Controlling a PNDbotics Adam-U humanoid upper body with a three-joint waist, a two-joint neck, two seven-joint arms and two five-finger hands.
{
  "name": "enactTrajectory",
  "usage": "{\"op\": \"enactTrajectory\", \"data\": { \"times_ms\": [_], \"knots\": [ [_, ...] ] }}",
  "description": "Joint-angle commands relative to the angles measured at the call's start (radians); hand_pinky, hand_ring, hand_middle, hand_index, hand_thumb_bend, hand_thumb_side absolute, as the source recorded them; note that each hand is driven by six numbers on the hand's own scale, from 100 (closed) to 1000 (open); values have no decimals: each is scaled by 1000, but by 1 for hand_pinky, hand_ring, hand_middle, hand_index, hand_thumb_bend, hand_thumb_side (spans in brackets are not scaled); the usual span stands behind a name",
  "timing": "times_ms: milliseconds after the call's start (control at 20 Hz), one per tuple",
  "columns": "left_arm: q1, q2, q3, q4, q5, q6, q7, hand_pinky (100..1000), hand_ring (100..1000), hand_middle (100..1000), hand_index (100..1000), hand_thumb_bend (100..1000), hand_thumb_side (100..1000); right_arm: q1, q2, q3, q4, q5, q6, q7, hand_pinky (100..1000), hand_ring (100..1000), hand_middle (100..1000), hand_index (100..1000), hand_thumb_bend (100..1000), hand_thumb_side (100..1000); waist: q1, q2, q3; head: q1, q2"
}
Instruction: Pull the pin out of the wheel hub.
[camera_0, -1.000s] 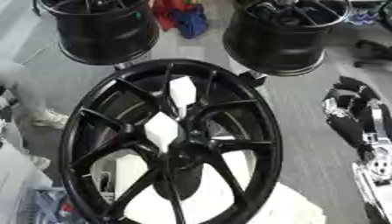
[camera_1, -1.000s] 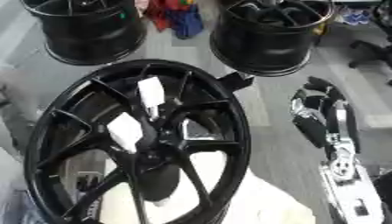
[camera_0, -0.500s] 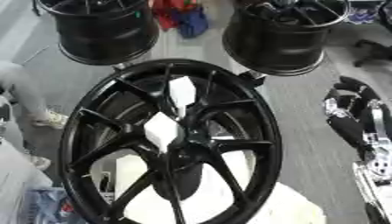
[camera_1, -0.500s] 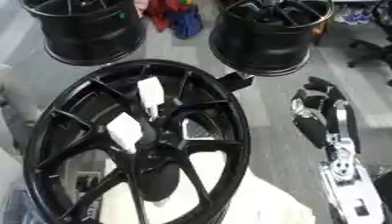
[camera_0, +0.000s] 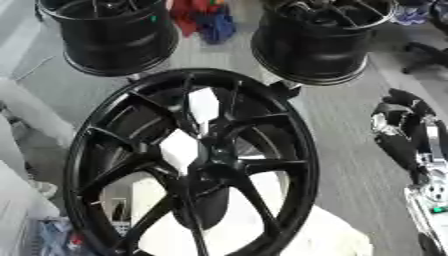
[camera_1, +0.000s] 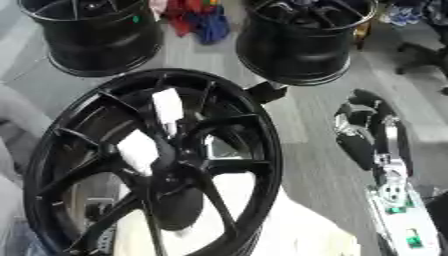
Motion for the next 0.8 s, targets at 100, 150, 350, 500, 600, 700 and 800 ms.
{"op": "enactTrajectory", "data": {
  "times_ms": [100, 150, 350, 500, 600, 700, 800],
  "knots": [
    [-80, 199, -92, -63, 21, -51, -145, 640, 698, 702, 794, 387, 357, -11, -31, 5, -5, 4, -3, 10, 690, 611, 709, 807, 100, 264, 8, -14, -8, 10, -1],
    [-105, 233, -124, -73, 27, -65, -192, 645, 698, 703, 796, 381, 351, -11, -33, 7, -4, 4, -3, 12, 690, 611, 709, 807, 100, 264, 10, -16, -13, 12, -1],
    [-208, 314, -242, -99, 48, -101, -389, 686, 710, 722, 818, 343, 302, -10, -41, 12, -1, 4, -3, 18, 690, 611, 708, 807, 100, 264, 20, -21, -29, 21, 1],
    [-298, 312, -316, -105, 42, -116, -540, 700, 719, 734, 826, 328, 280, -8, -47, 17, 2, 4, -3, 24, 690, 611, 709, 807, 100, 264, 27, -26, -39, 24, 2],
    [-359, 293, -360, -99, 33, -121, -626, 717, 722, 740, 833, 302, 239, -6, -51, 19, 4, 4, -4, 27, 690, 611, 708, 807, 100, 264, 31, -30, -43, 25, 4],
    [-416, 273, -407, -83, 23, -125, -703, 726, 727, 742, 836, 292, 223, -5, -55, 21, 5, 5, -4, 29, 690, 611, 709, 807, 100, 264, 35, -34, -48, 28, 5],
    [-466, 251, -457, -63, -4, -136, -749, 753, 719, 760, 844, 268, 184, -3, -59, 22, 6, 5, -4, 31, 690, 611, 708, 807, 100, 264, 40, -37, -53, 31, 5]
  ]
}}
